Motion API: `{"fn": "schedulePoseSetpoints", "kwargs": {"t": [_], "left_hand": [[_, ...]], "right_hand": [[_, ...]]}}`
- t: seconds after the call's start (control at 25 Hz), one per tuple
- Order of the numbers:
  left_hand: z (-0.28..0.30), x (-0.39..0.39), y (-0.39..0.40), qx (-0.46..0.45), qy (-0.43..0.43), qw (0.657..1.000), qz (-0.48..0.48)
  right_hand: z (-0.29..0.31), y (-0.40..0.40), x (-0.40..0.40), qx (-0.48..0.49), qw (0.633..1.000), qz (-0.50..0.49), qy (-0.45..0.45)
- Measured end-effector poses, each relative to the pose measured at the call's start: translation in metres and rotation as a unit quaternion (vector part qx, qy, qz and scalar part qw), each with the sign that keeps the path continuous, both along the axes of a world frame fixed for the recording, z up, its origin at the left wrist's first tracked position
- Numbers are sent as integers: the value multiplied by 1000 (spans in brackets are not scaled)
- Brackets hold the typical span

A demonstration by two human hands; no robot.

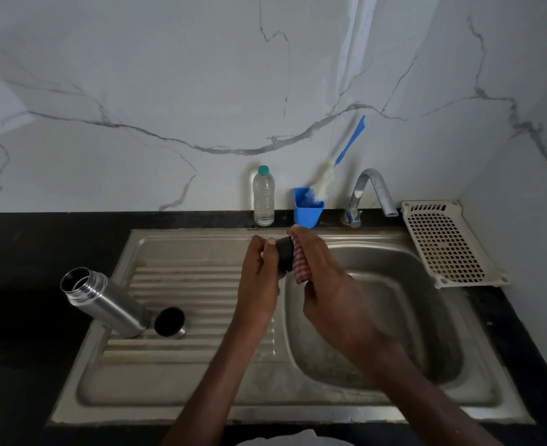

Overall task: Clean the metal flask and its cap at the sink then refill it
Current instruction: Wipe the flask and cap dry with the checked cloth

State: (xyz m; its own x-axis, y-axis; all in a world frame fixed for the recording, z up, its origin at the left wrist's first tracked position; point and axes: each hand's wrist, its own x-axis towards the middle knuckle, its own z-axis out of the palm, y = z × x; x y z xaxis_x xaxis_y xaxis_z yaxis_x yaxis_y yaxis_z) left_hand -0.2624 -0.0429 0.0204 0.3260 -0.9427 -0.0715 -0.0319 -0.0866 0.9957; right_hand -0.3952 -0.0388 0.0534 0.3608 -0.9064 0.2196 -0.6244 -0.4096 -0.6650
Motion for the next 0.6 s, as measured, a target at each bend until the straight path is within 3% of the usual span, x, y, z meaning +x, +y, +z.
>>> {"fn": "schedulePoseSetpoints", "kwargs": {"t": [0.16,0.2,0.32,0.4,0.48,0.56,0.6], "left_hand": [[11,2,6,-98,-129,986,-29],[12,4,3,-85,-125,988,-14],[20,7,-8,39,11,999,-27],[16,6,-1,9,-60,996,-65],[7,5,9,-80,-192,974,-87],[-3,5,13,-140,-239,958,-76],[-5,6,10,-152,-233,959,-58]], "right_hand": [[18,-32,-4,103,994,-15,-17],[19,-29,-2,79,997,-6,1],[9,-2,9,-54,990,26,124],[11,-2,9,-65,984,24,166],[28,-25,2,37,987,30,155],[48,-47,-1,166,975,48,143],[53,-50,1,183,972,53,140]]}}
